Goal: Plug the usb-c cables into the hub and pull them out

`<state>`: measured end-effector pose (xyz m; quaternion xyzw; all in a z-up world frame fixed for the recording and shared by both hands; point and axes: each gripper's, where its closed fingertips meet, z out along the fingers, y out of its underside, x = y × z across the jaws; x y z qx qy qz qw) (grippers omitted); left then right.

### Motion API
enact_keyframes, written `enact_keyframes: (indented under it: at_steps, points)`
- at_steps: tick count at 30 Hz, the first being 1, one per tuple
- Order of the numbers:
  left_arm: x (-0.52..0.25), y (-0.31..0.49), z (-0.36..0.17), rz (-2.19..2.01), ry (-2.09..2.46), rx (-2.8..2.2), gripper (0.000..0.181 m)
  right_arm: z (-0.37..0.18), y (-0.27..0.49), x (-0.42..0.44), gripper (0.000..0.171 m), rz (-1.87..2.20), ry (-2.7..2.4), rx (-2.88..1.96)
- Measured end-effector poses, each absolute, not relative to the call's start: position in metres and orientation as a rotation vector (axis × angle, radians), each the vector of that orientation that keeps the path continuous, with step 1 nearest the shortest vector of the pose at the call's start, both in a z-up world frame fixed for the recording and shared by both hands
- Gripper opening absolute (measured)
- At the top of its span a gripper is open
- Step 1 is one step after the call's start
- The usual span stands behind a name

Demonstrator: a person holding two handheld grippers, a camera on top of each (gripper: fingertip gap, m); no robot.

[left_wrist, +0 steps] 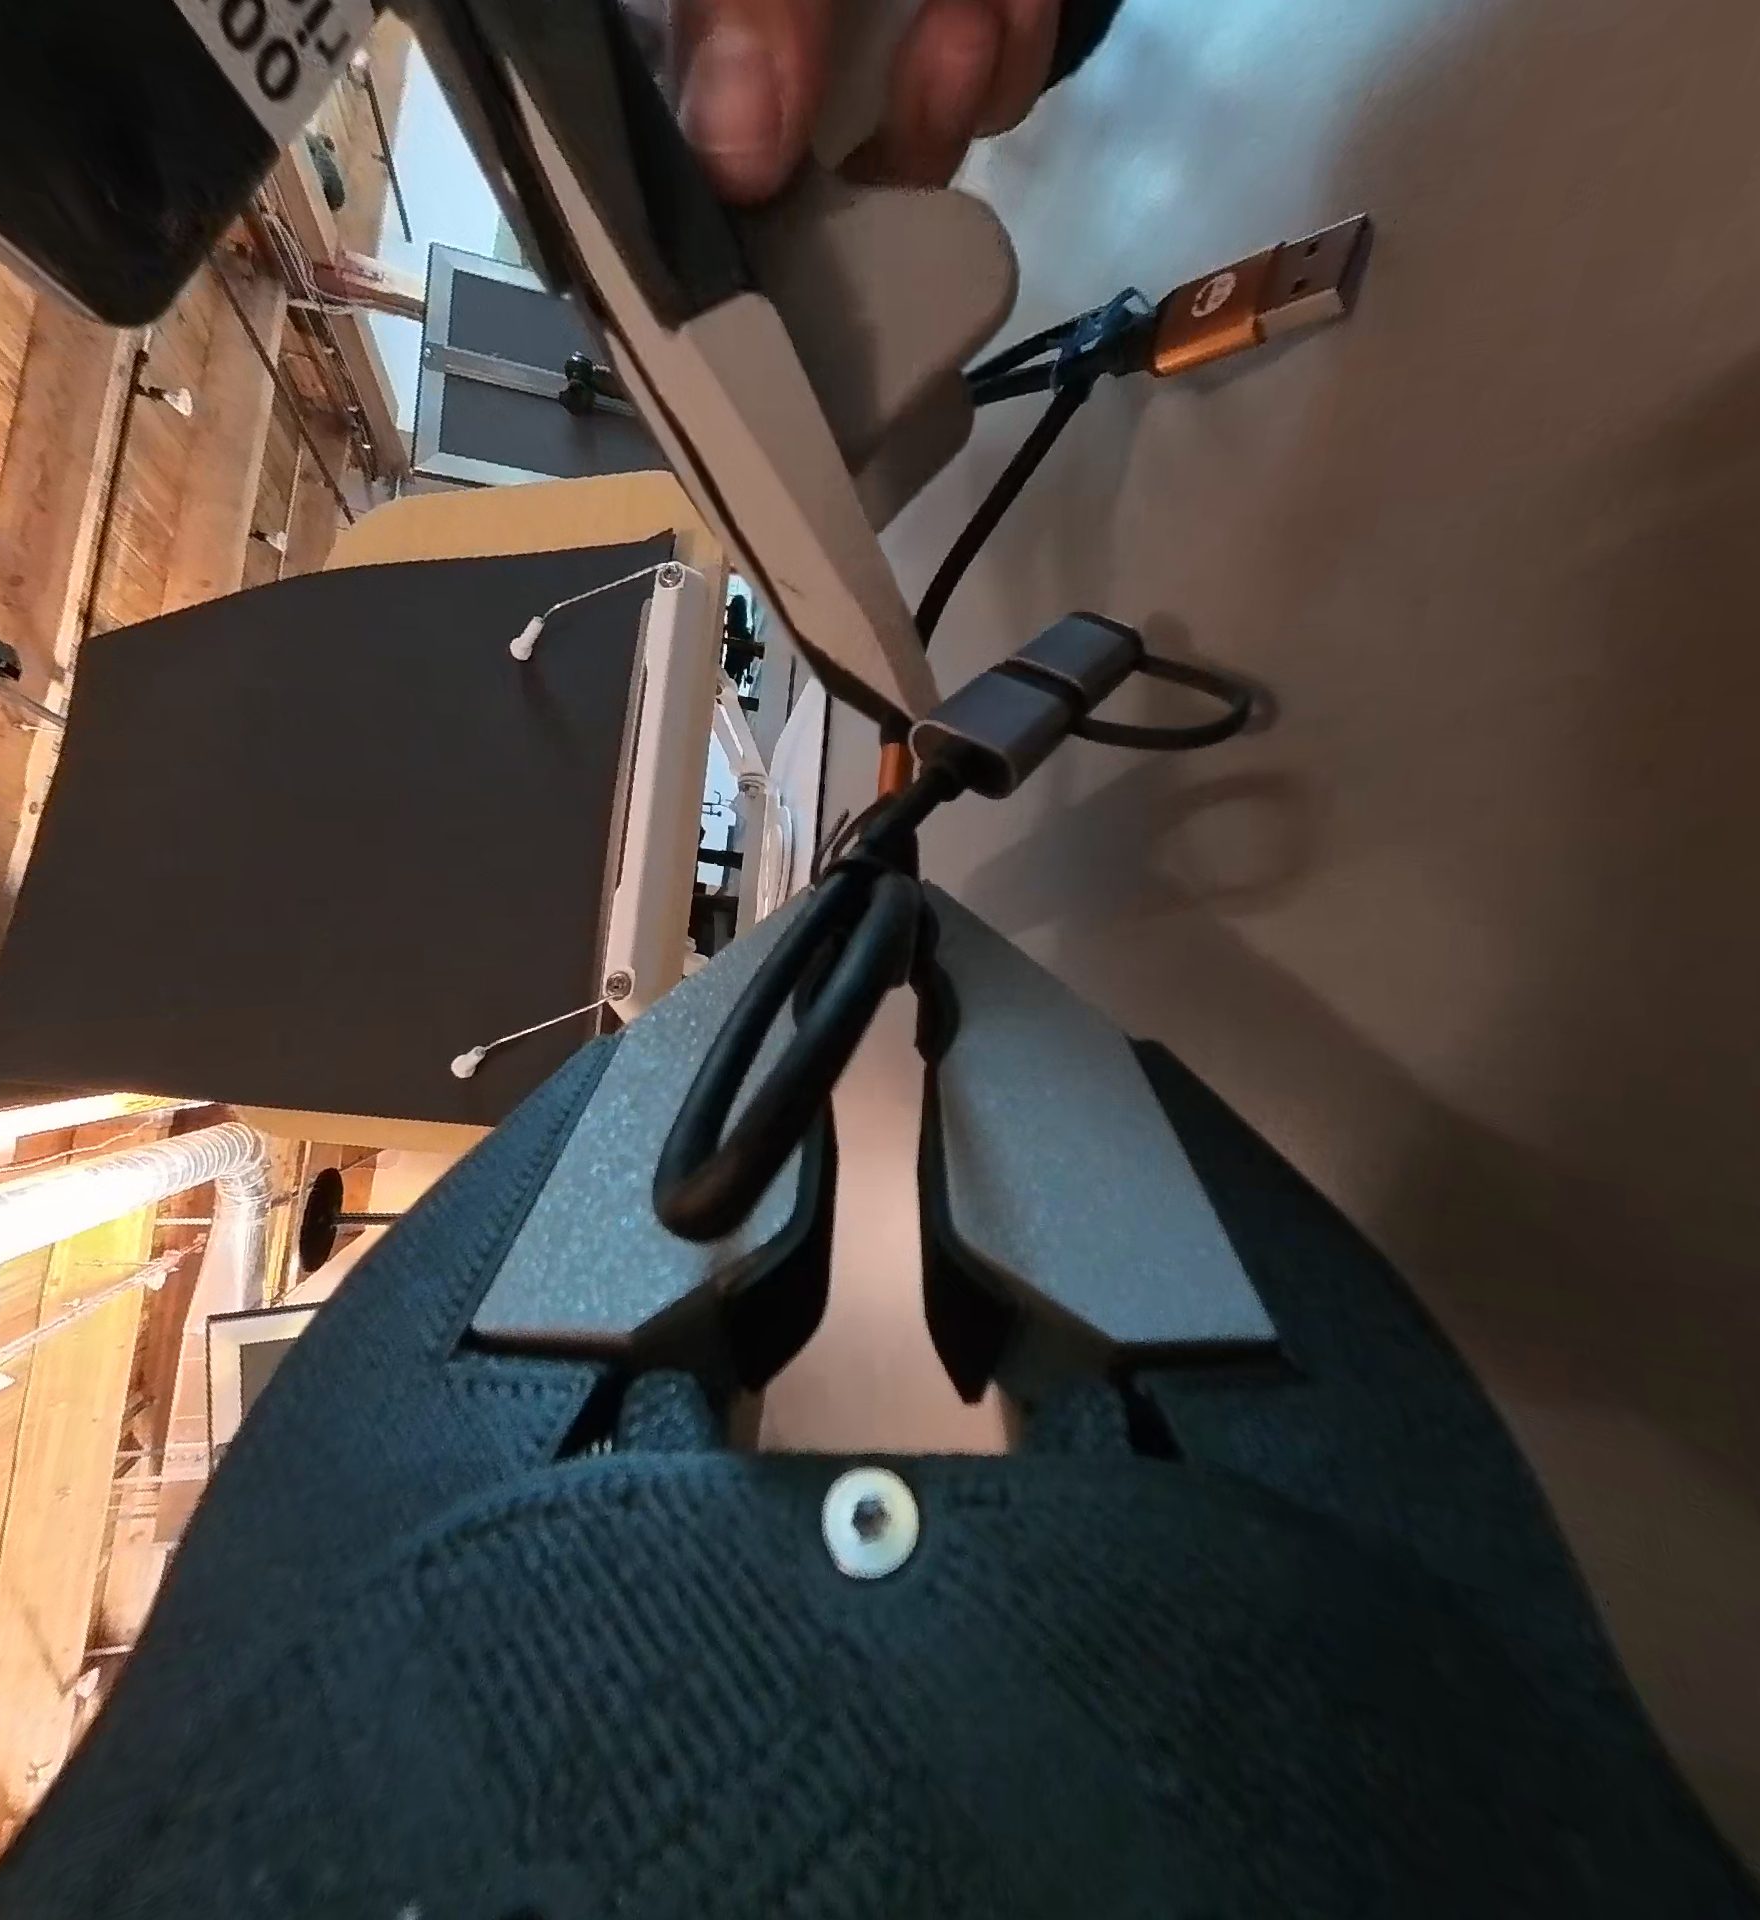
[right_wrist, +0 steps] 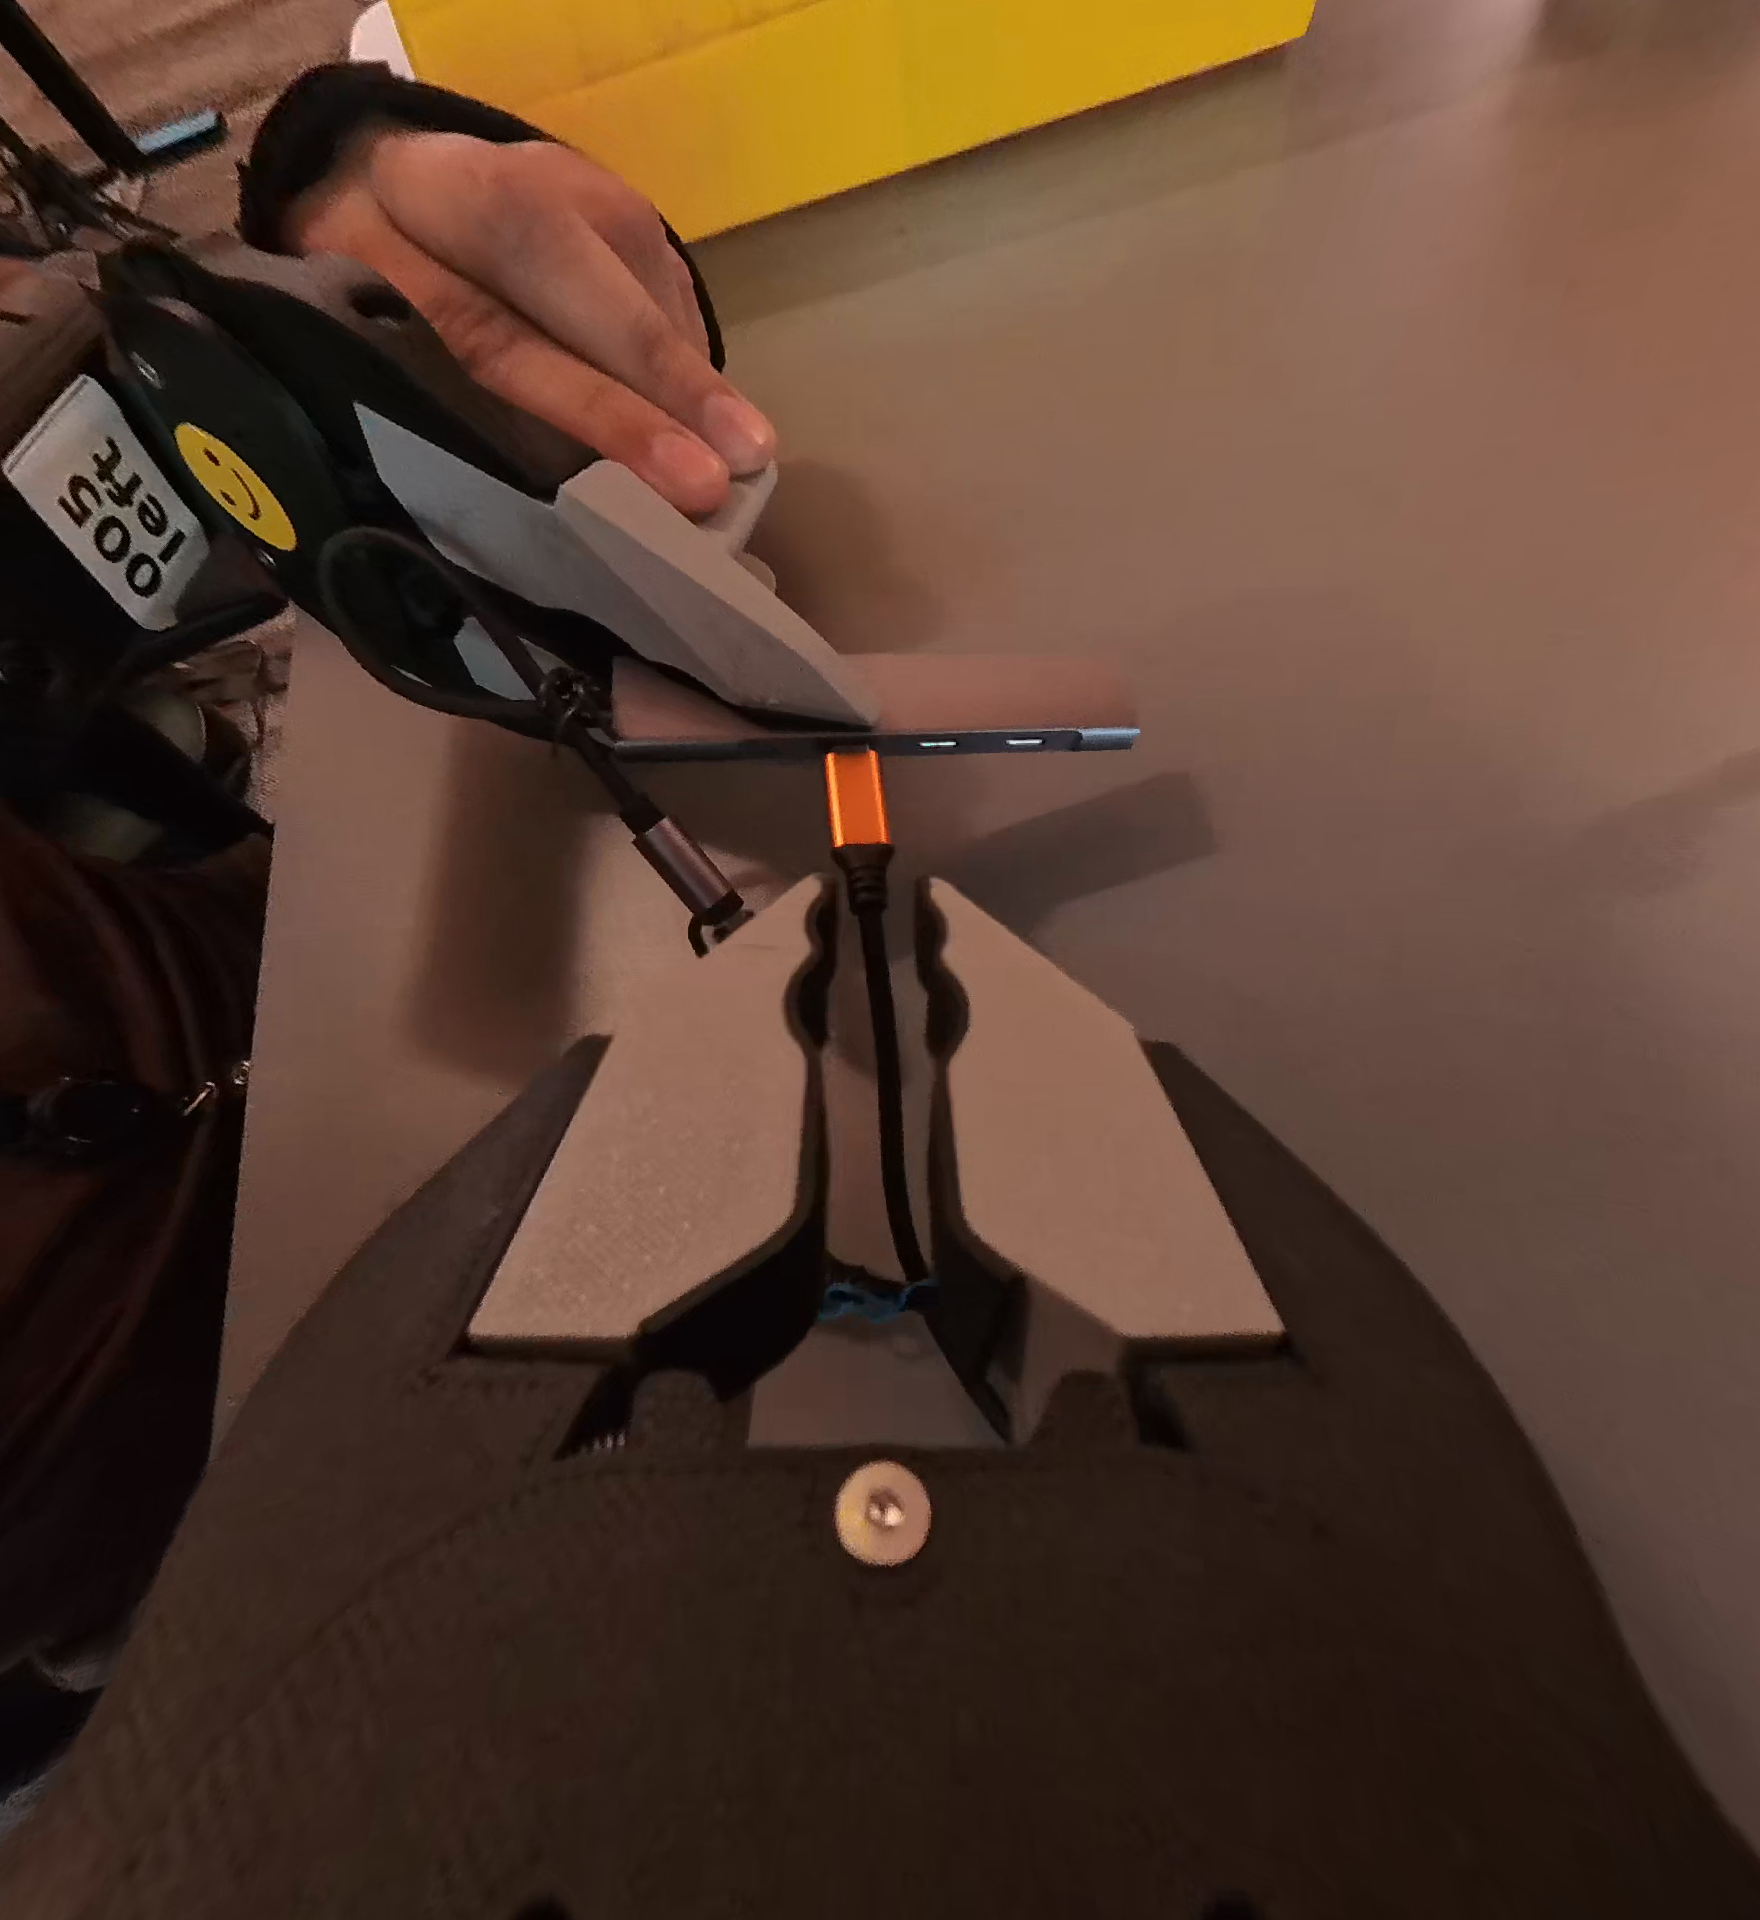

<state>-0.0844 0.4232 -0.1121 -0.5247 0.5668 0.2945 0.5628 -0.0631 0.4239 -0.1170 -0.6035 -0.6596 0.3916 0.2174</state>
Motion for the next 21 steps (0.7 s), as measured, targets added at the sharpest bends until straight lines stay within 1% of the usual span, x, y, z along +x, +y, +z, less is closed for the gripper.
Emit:
enact_keyframes:
  at_steps: [1,2,21]
  points:
    - [-0.0839,0.4229,-0.1121,0.694,1.336,-1.232,0.008,-0.1175,0.4226,-0.0638,0.005,1.076,-1.835,-1.661]
    - [-0.0844,0.4232,-0.1123,0.701,1.337,-1.236,0.008,-0.1178,0.4221,-0.0645,0.005,1.064,-1.839,-1.652]
    - [-0.0860,0.4213,-0.1179,0.626,1.300,-1.360,0.007,-0.1215,0.4181,-0.0691,0.004,1.104,-1.836,-1.660]
